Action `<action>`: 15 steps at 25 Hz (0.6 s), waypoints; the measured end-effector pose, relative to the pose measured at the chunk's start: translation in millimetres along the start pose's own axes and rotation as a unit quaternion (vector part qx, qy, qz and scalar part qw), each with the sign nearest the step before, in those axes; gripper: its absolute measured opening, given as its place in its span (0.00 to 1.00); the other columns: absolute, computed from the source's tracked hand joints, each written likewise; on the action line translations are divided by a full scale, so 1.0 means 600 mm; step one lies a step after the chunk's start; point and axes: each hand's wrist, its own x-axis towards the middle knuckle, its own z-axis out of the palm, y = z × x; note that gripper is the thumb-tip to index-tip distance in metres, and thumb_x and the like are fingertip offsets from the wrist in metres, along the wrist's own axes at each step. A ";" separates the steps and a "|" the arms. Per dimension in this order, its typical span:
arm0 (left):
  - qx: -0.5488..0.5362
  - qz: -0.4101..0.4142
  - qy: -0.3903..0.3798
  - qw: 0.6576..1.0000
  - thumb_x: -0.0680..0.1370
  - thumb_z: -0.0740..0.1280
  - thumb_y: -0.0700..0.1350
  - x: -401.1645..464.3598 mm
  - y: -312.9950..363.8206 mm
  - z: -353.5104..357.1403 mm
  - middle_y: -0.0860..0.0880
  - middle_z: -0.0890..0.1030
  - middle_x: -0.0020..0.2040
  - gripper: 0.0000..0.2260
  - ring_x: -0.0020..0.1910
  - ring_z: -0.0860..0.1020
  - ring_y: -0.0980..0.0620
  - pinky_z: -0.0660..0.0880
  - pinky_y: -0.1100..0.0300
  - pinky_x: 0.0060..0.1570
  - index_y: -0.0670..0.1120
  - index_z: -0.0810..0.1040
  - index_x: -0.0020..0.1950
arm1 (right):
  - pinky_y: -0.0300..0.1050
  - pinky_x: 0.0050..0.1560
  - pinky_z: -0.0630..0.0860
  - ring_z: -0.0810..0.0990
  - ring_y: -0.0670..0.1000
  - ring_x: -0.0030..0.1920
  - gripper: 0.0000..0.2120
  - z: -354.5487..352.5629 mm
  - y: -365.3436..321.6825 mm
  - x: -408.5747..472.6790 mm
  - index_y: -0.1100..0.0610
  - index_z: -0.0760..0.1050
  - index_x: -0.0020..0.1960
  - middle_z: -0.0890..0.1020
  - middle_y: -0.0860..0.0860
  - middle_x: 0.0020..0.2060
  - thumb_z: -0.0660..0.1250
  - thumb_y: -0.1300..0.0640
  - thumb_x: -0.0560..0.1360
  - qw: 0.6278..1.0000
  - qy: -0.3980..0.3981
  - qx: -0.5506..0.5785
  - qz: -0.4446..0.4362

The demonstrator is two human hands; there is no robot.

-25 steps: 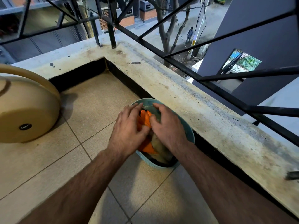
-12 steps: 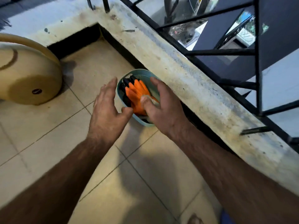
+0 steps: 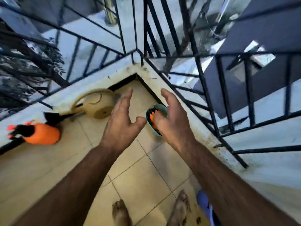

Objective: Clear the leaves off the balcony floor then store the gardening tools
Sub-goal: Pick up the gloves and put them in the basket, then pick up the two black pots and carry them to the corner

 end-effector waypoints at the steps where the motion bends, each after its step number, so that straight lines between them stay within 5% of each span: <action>1: 0.000 -0.001 0.007 1.000 0.75 0.69 0.47 -0.018 0.045 -0.055 0.54 0.60 0.81 0.39 0.79 0.59 0.58 0.60 0.53 0.77 0.55 0.53 0.82 | 0.42 0.74 0.63 0.65 0.43 0.76 0.34 -0.022 -0.064 -0.023 0.46 0.60 0.80 0.66 0.43 0.78 0.66 0.58 0.77 1.000 0.004 0.013 -0.001; 5: -0.028 -0.009 0.052 0.998 0.75 0.70 0.47 -0.086 0.198 -0.229 0.56 0.62 0.80 0.38 0.76 0.60 0.62 0.59 0.63 0.71 0.55 0.57 0.82 | 0.46 0.76 0.64 0.66 0.42 0.75 0.32 -0.091 -0.267 -0.103 0.45 0.63 0.78 0.69 0.42 0.76 0.66 0.58 0.76 0.997 0.007 0.069 -0.029; 12: -0.090 -0.004 0.167 0.982 0.68 0.64 0.57 -0.234 0.352 -0.395 0.57 0.67 0.77 0.38 0.76 0.65 0.59 0.65 0.49 0.75 0.58 0.61 0.79 | 0.51 0.76 0.67 0.70 0.42 0.73 0.33 -0.159 -0.482 -0.231 0.44 0.67 0.75 0.73 0.42 0.72 0.65 0.48 0.70 0.985 -0.046 0.103 -0.127; 15: -0.086 -0.012 0.209 0.974 0.68 0.65 0.57 -0.298 0.406 -0.428 0.54 0.71 0.74 0.40 0.71 0.71 0.53 0.70 0.46 0.71 0.56 0.61 0.80 | 0.50 0.76 0.67 0.69 0.43 0.73 0.30 -0.195 -0.534 -0.279 0.46 0.66 0.76 0.73 0.43 0.73 0.68 0.51 0.75 0.979 -0.084 0.085 -0.167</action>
